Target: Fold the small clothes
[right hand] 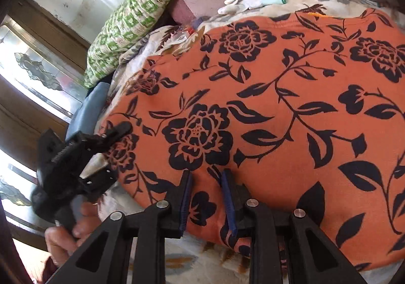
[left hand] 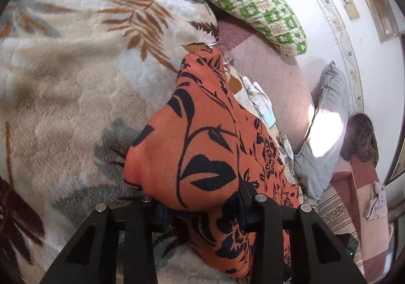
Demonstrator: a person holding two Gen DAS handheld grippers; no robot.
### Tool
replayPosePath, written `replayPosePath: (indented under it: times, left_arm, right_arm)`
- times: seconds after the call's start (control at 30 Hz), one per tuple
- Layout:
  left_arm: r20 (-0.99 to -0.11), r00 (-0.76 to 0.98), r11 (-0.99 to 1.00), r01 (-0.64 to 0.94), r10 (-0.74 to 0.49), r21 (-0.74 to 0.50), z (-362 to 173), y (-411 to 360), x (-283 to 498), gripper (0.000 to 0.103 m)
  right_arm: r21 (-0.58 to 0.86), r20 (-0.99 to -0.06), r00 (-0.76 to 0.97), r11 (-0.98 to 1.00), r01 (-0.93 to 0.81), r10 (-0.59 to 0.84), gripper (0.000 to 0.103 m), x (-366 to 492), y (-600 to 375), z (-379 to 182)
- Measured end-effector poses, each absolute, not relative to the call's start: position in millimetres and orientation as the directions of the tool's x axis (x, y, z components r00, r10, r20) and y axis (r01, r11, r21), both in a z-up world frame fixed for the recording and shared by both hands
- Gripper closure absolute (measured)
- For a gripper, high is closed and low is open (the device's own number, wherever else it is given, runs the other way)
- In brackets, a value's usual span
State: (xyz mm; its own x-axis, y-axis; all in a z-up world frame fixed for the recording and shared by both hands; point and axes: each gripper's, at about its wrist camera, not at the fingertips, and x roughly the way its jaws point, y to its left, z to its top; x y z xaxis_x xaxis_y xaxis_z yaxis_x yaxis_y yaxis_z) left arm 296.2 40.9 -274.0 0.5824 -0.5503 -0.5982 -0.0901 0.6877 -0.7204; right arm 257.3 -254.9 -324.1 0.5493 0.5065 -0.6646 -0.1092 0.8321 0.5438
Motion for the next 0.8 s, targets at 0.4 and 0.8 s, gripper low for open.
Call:
replayPosePath:
  times: [0.4,0.8]
  left_arm:
    - [-0.531,0.679,0.842,0.258,-0.507,-0.473,-170,-21,245,0.068]
    - [-0.597,0.582,0.825,0.486,-0.552,-0.288,-132,-225,207,0.069]
  right_arm:
    - [0.704,-0.521,0.688,0.710,0.011,0.506,0.076,218,-372,-294]
    - [0.827,-0.401,0.822,0.546,0.135,0.404,0.077,173,-522,-298]
